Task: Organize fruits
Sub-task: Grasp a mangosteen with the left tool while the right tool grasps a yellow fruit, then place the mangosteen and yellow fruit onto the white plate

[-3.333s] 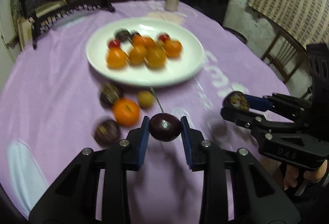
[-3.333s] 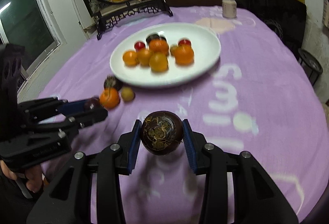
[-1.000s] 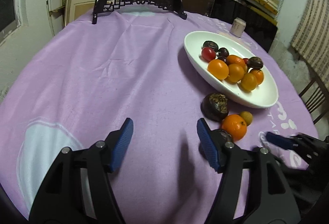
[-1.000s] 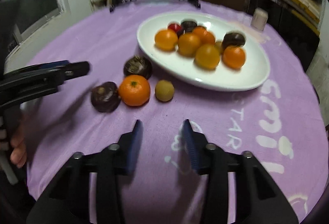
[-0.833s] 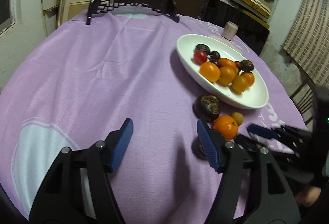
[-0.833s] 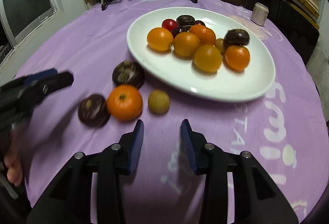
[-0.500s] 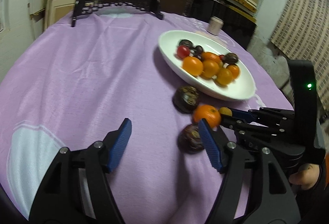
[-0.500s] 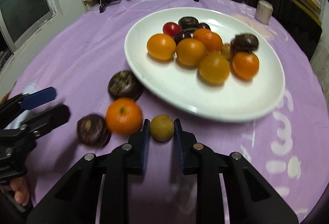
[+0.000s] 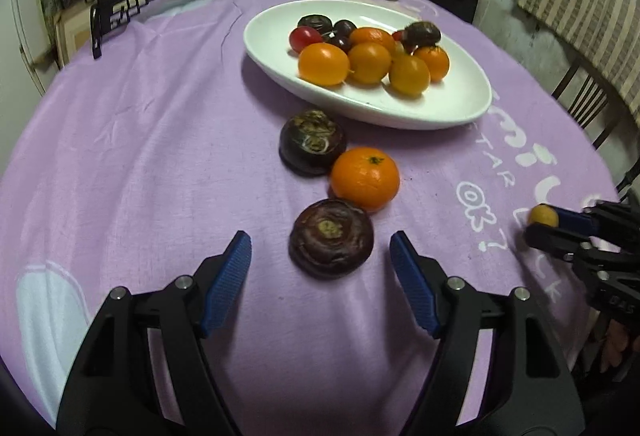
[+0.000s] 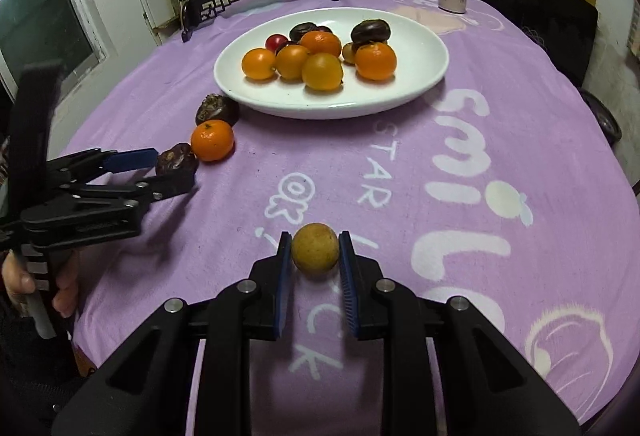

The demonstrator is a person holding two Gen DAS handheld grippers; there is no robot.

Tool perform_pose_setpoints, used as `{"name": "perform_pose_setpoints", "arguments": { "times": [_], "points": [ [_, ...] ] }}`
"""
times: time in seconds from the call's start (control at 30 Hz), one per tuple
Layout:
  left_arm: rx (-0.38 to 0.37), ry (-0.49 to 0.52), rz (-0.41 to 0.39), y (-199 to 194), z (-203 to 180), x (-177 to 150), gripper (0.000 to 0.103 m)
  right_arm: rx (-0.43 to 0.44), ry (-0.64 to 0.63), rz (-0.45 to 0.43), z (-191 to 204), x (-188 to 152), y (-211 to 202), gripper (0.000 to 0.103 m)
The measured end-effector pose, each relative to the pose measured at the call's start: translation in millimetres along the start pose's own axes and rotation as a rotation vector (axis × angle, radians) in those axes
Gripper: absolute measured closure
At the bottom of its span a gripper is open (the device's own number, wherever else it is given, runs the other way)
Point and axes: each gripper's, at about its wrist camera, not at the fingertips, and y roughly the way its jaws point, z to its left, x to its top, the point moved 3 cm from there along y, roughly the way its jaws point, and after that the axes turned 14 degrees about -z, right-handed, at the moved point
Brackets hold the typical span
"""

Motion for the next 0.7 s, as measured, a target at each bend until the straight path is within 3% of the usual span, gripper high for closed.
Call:
{"name": "perform_pose_setpoints", "arguments": {
  "times": [0.1,0.17,0.23,0.27,0.37,0.7],
  "points": [
    [0.017,0.013,0.009,3,-7,0,0.03,0.011,0.008,-0.01,-4,-1,-5,0.079],
    [0.039,0.019,0.008,3,-9,1,0.038,0.018,0.015,-0.016,-6,-2,-8,0.079],
    [0.046,0.014,0.005,2,-11,1,0.058,0.025,0.019,-0.02,-8,-3,-10,0.079],
    [0.051,0.004,0.004,0,-10,1,0.063,0.027,0.021,-0.022,-7,-2,-11,0.079],
    [0.031,-0.038,0.003,-6,-11,0,0.063,0.036,0.02,-0.031,-6,-2,-15,0.079],
    [-0.012,-0.047,-0.085,-58,-31,11,0.063,0.06,-0.001,-0.044,0,9,-15,0.079]
  ]
}}
